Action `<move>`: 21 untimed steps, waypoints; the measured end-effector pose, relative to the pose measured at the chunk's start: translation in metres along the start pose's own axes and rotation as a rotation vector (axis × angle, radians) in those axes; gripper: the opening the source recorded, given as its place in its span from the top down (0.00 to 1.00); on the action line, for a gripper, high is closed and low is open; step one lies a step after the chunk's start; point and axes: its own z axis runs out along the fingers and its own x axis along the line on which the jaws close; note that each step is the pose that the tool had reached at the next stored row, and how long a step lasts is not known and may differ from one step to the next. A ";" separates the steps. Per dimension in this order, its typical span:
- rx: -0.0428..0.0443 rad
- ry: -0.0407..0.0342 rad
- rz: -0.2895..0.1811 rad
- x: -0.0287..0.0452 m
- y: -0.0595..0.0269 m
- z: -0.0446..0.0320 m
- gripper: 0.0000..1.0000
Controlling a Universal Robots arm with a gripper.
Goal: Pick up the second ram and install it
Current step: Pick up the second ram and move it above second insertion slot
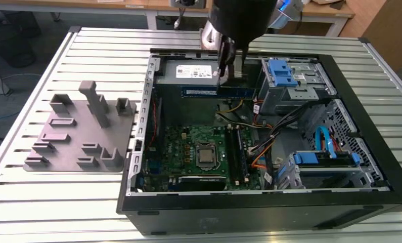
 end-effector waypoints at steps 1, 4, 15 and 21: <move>-0.0002 0.0000 0.000 0.0000 -0.0030 0.0001 0.86; -0.0006 0.0000 0.000 -0.0001 -0.0103 0.0005 0.86; -0.0019 0.0000 0.001 0.0002 -0.0202 0.0154 0.86; -0.0020 0.0000 0.001 0.0009 -0.0207 0.0262 0.86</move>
